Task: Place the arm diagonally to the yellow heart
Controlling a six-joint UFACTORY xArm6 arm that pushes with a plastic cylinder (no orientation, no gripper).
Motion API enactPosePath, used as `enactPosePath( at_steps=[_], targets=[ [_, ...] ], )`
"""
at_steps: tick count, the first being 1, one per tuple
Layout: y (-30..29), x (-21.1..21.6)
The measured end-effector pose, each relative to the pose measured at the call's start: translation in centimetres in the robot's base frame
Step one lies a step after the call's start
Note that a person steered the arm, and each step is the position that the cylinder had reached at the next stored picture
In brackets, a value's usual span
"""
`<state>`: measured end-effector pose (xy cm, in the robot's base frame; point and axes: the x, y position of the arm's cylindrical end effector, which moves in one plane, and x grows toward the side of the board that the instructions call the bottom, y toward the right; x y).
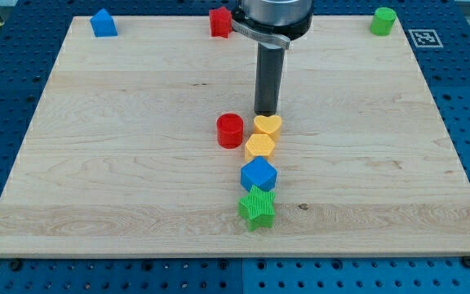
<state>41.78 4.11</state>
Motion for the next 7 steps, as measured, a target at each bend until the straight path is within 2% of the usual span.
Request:
enactPosePath(
  at_steps=[3, 7],
  targets=[
    [6.1, -0.2],
    [6.1, -1.5]
  ],
)
